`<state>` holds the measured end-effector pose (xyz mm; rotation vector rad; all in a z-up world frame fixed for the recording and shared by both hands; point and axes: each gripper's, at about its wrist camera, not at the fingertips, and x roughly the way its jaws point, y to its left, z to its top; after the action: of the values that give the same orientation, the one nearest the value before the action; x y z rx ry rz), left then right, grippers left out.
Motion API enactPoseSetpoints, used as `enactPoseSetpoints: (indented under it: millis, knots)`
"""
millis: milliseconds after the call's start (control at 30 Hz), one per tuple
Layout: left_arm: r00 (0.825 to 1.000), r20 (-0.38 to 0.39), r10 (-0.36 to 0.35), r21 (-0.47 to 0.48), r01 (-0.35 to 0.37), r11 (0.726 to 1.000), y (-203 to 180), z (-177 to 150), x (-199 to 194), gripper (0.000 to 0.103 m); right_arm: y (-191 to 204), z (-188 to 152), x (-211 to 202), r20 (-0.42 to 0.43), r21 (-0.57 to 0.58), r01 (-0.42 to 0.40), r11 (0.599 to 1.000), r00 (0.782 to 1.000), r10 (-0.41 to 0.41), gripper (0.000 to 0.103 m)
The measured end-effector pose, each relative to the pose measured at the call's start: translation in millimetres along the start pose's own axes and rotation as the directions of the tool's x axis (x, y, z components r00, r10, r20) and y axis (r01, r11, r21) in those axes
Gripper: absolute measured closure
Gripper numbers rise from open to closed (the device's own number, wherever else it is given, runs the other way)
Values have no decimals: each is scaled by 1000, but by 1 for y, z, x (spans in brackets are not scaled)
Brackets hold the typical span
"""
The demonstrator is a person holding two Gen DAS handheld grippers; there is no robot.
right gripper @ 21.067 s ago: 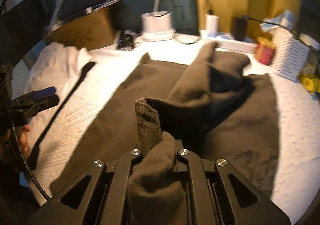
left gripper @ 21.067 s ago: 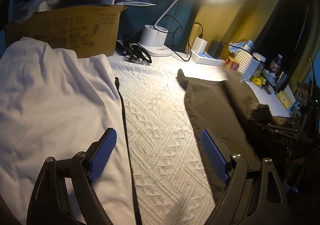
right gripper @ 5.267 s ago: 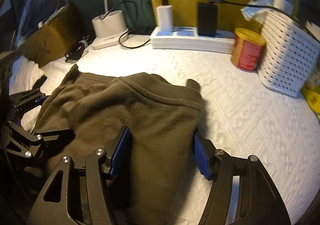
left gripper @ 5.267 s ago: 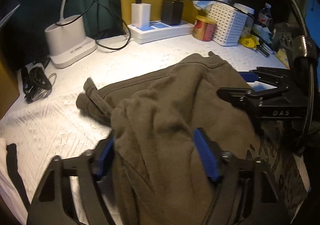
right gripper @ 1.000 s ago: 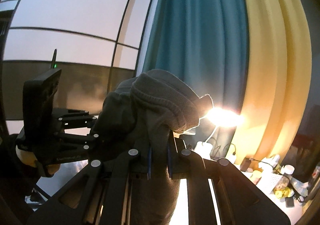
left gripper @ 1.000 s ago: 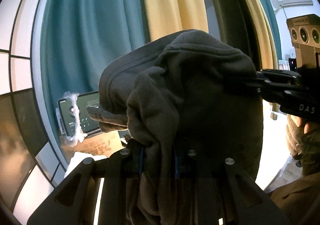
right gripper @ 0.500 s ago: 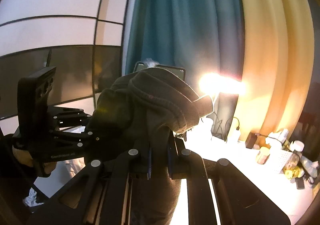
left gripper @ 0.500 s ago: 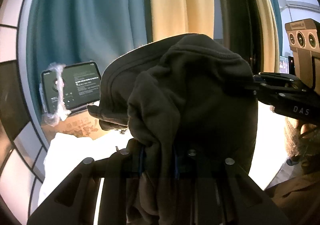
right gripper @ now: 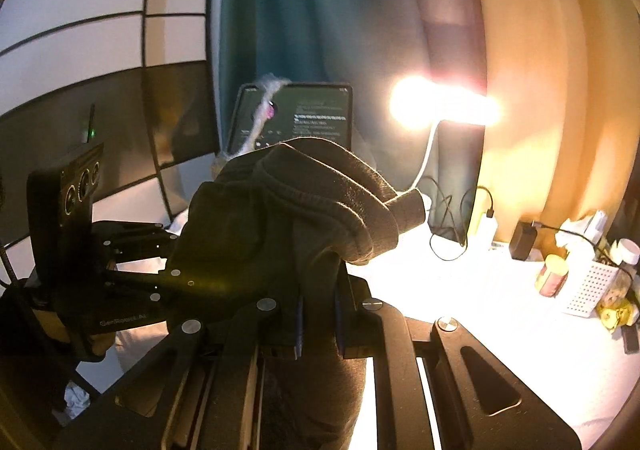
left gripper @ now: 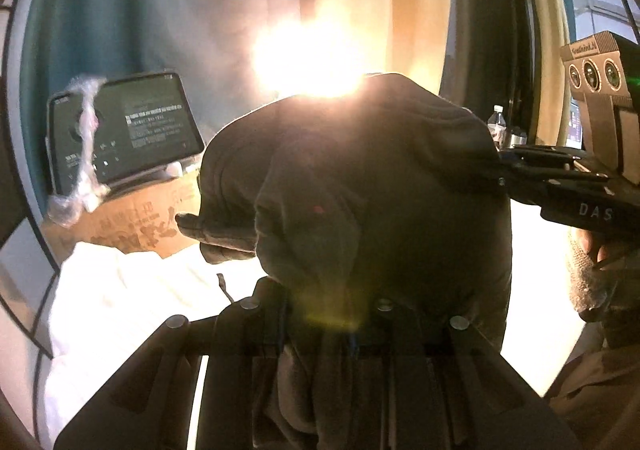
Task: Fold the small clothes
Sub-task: 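Lift the gripped shirt end high with both tools and flip it over, then lower the shirt end onto the bedspread with both tools and open the right tool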
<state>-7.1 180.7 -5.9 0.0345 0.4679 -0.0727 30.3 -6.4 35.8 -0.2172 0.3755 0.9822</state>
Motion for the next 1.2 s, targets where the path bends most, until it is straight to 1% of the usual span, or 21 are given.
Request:
enactPoseSetpoints:
  millis: [267,433,633,800,1000,1200]
  knots:
    - [998,-69,0,-13,0,1000,11,-6,33,83,-24,-4,42,-65,44,-10,999,998,13,90]
    - [993,-115,-7,-47,1,999,24,-12,54,83,-34,-8,67,-107,59,-16,998,994,23,90]
    - [985,-173,-17,-70,5,998,31,-17,76,83,-46,-20,98,-165,57,12,998,986,-3,90]
    - [972,-234,-21,-87,0,996,37,-23,101,83,-60,-34,121,-216,90,27,996,976,-6,90]
    - [959,-282,-16,-97,-11,995,42,-27,123,83,-74,-49,145,-269,121,32,992,963,1,90]
    - [931,-363,-30,-153,-27,988,53,-31,145,83,-88,-67,177,-334,159,25,987,942,30,90]
